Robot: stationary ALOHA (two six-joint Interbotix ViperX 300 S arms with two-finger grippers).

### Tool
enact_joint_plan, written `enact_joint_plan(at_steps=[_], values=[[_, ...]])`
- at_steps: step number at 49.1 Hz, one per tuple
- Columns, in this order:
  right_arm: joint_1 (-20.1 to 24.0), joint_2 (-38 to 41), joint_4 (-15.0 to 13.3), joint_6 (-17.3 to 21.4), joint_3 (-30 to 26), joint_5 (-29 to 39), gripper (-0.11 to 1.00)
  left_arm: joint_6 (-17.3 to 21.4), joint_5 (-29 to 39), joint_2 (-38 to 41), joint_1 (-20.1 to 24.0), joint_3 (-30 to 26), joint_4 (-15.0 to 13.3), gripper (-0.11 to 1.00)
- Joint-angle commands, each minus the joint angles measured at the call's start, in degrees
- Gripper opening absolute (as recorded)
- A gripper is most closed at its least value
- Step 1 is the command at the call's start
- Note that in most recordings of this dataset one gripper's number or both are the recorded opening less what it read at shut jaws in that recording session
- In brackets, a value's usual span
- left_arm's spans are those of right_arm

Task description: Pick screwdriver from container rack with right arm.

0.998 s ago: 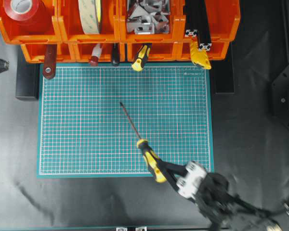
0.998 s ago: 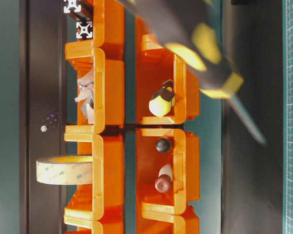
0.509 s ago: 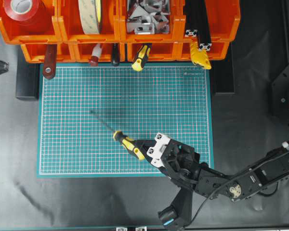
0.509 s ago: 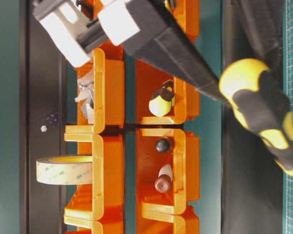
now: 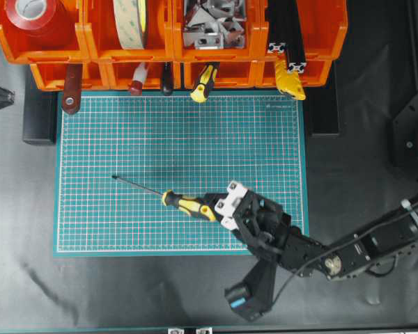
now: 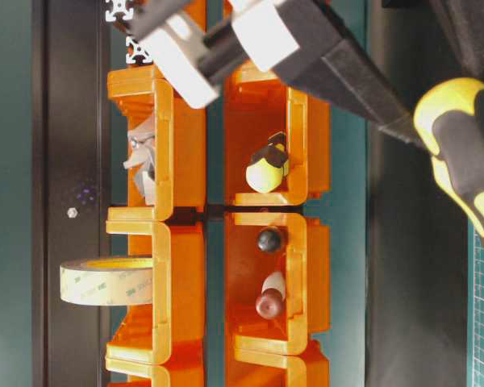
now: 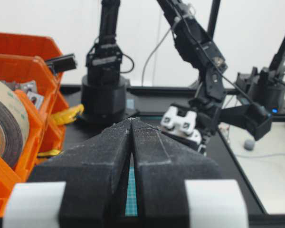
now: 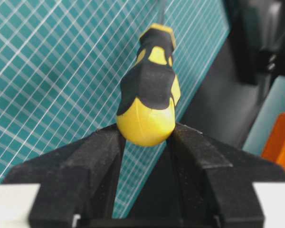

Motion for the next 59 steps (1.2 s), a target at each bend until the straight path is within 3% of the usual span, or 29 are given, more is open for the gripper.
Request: enact_joint_plan(at_steps=[1,7,10,12,25,31,37,48,59], values=[[-0.5,-0.8,1.5,0.2,0.1,-0.1,0.29,-0.2,-0.3,0.6,-0.2,-1.5,0.2,0.0],[-1.0,-0.9,3.2,0.0,1.6,-0.5,0.26,-0.2,-0.3,0.6,-0.3,-1.4,0.2,0.0],[-1.0,-1.1,4.1,0.0,2.4,-1.1,0.16,-0.2,-0.3,0.7,-0.4,-1.5,0.2,0.0],[-1.0,-1.1,4.8,-0.1,2.8,-1.9,0.16,-0.2,-0.3,0.7,-0.4,-1.5,0.2,0.0],[-1.0,-1.6,9.4,0.5,3.9,-4.4,0.65,-0.2,-0.3,0.7,-0.5,-1.3,0.2,0.0],[-0.8,-2.3,10.5,2.1,3.6,-1.5,0.77,-0.2,0.1,0.7,-0.7,-1.4,0.2,0.0],[-0.5,-4.8,10.5,6.4,3.7,0.6,0.77,-0.2,1.0,0.7,-0.8,-1.3,0.2,0.0],[-0.2,-14.4,10.3,19.9,5.3,1.9,0.77,-0.2,1.9,0.8,-0.9,-1.3,0.2,0.0],[-0.2,-27.8,9.0,33.1,10.6,-1.1,0.77,-0.1,2.7,0.8,-0.9,-1.3,0.2,0.0]])
